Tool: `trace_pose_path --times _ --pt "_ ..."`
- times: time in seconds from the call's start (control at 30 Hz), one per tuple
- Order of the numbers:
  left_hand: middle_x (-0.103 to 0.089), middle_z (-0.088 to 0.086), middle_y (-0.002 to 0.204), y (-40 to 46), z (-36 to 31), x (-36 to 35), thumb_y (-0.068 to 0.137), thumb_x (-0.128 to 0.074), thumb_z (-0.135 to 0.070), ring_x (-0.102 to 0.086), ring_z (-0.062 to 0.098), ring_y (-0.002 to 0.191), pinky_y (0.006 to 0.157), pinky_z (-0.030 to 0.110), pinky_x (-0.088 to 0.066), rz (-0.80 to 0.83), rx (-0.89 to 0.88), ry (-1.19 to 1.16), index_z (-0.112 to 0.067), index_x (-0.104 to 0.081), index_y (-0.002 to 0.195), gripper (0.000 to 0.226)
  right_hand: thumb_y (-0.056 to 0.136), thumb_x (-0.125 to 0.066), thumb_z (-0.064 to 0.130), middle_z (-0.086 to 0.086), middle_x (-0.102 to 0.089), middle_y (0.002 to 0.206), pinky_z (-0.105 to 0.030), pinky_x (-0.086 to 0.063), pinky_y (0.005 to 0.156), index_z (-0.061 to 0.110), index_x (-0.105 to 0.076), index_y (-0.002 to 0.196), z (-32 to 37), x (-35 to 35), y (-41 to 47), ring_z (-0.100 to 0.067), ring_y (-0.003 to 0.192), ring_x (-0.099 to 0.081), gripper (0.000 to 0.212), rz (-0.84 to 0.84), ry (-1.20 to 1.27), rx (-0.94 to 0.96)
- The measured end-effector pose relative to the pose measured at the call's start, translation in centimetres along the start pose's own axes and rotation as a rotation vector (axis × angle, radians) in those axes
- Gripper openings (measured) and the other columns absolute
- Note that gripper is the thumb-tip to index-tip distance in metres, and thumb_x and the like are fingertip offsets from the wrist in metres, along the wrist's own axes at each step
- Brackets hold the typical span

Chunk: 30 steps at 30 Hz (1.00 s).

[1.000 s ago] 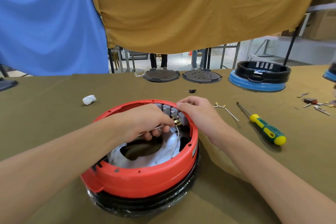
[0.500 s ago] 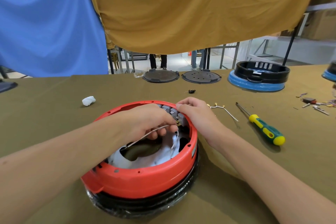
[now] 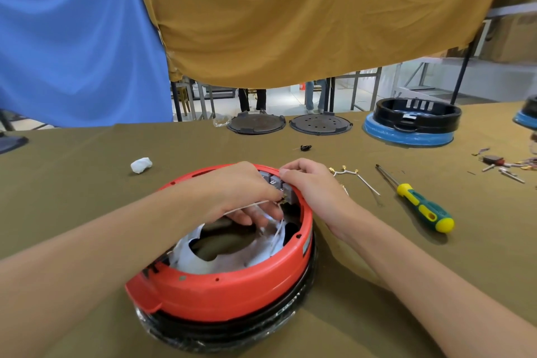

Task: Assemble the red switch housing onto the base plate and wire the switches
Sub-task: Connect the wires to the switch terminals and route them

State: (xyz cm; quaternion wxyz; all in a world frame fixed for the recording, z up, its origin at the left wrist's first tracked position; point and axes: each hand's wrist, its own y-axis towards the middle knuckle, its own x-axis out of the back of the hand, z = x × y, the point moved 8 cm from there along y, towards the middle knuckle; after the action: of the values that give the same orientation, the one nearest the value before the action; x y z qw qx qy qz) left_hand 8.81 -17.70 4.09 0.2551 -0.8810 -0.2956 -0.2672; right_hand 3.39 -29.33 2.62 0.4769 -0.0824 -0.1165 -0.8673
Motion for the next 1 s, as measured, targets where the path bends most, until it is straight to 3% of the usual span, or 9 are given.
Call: trace_pose_path --times 0.13,0.27,0.43,0.57,0.73,0.87,1.0 --pt "-0.075 -0.002 0.079 -0.3 0.6 1.6 0.092 -0.064 -0.02 -0.067 0.01 0.054 0.046 0.019 -0.048 -0.026 -0.055 0.099 -0.016 -0.069 0.093 0.006 0.095 -0.059 0.021 0.009 -0.06 0.057 -0.017 -0.042 0.051 0.012 -0.066 0.096 0.0 -0.1 0.0 -0.008 0.053 -0.056 0.011 0.017 0.016 0.011" --pt "-0.073 -0.007 0.069 -0.3 1.0 1.9 0.091 -0.068 -0.025 -0.068 0.007 0.055 0.049 0.019 -0.051 -0.086 -0.134 0.102 -0.019 -0.072 0.087 0.008 0.095 -0.059 0.02 0.009 -0.06 0.055 -0.015 -0.041 0.049 0.011 -0.066 0.096 0.2 -0.1 -0.2 -0.009 0.052 -0.055 0.012 0.014 0.014 0.017" --pt "-0.068 -0.007 0.062 -0.2 -0.6 1.1 0.087 -0.073 -0.025 -0.066 0.008 0.051 0.046 0.024 -0.052 -0.218 -0.292 0.214 -0.018 -0.072 0.079 0.011 0.095 -0.059 0.021 0.0 -0.063 0.071 -0.027 -0.044 0.062 0.01 -0.067 0.099 0.3 -0.1 -0.2 -0.013 0.062 -0.057 0.014 0.005 0.006 0.006" --pt "-0.071 -0.007 0.067 -0.4 -1.5 0.8 0.085 -0.073 -0.023 -0.058 -0.004 0.048 0.057 0.024 -0.051 -0.303 -0.402 0.318 -0.019 -0.073 0.076 0.01 0.095 -0.06 0.021 -0.003 -0.063 0.083 -0.032 -0.046 0.069 0.011 -0.068 0.099 0.2 -0.1 -0.1 -0.016 0.071 -0.058 0.014 0.007 0.005 0.005" --pt "-0.072 -0.006 0.068 -0.4 -1.3 0.8 0.085 -0.074 -0.026 -0.06 -0.003 0.052 0.064 0.031 -0.056 -0.316 -0.428 0.307 -0.022 -0.071 0.075 0.011 0.095 -0.06 0.022 -0.001 -0.064 0.082 -0.031 -0.046 0.069 0.013 -0.068 0.097 0.2 0.0 0.0 -0.015 0.071 -0.058 0.013 0.008 -0.006 0.02" --pt "-0.071 -0.007 0.069 -0.6 -1.5 0.7 0.085 -0.074 -0.03 -0.065 0.004 0.064 0.067 0.03 -0.056 -0.345 -0.462 0.32 -0.024 -0.071 0.074 0.013 0.094 -0.061 0.022 -0.003 -0.065 0.085 -0.034 -0.047 0.072 0.014 -0.068 0.095 0.2 -0.1 0.2 -0.016 0.075 -0.059 0.011 0.005 -0.009 0.025" --pt "-0.069 -0.01 0.066 -0.3 -1.3 0.8 0.086 -0.074 -0.028 -0.063 0.0 0.061 0.061 0.021 -0.051 -0.364 -0.446 0.349 -0.027 -0.065 0.069 0.019 0.094 -0.061 0.021 -0.003 -0.065 0.08 -0.036 -0.048 0.071 0.014 -0.068 0.093 0.1 0.0 0.3 -0.017 0.07 -0.059 0.01 0.009 -0.008 0.027"
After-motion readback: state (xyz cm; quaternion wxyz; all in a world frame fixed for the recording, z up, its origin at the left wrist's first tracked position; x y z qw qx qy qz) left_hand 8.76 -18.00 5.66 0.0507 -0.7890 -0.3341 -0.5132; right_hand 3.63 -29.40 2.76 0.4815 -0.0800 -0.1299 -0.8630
